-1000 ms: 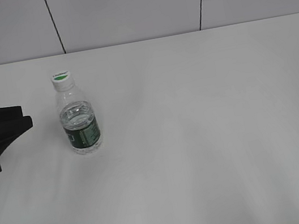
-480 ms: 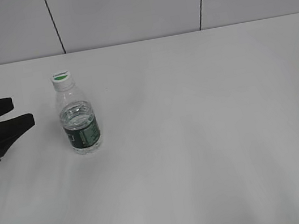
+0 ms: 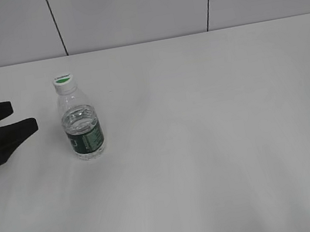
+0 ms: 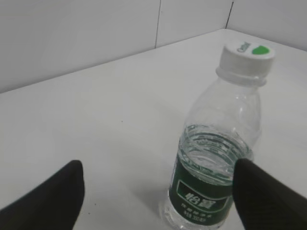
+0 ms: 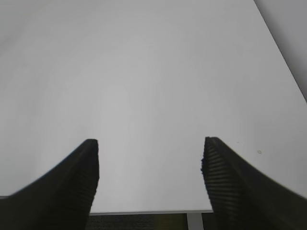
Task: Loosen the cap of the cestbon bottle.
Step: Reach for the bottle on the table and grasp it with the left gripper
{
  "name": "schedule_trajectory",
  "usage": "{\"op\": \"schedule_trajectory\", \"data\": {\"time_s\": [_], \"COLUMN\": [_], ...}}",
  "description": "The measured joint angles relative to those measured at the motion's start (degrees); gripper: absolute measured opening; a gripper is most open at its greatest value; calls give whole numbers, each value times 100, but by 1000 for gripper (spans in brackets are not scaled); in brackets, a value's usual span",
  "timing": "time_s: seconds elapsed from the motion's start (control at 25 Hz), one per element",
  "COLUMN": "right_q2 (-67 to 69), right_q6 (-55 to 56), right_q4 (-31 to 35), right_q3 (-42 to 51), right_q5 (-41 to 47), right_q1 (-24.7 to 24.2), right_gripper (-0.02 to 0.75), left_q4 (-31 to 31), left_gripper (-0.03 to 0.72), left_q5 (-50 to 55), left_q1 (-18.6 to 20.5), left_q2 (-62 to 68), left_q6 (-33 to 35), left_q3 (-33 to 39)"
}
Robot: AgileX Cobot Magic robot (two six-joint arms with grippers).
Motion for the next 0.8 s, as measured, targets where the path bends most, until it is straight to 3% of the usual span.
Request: {"op": "schedule_trajectory", "data": {"time_s": [0.2, 0.48, 0.8], "right_q2": [0, 0, 0], "right_q6": [0, 0, 0], "right_q4": [0, 0, 0], "right_q3": [0, 0, 0], "right_q5": [0, 0, 0], "right_q1": [0, 0, 0], "right_gripper": [517, 517, 517], "left_q4": [440, 1541, 1709], "left_gripper": [554, 552, 551], "left_q5": [-5, 0, -7], "left_q1": [0, -167, -761], "left_q2": [414, 1153, 1378], "left_q6": [-52, -793, -928], "left_q3": [-267, -1302, -1797]}}
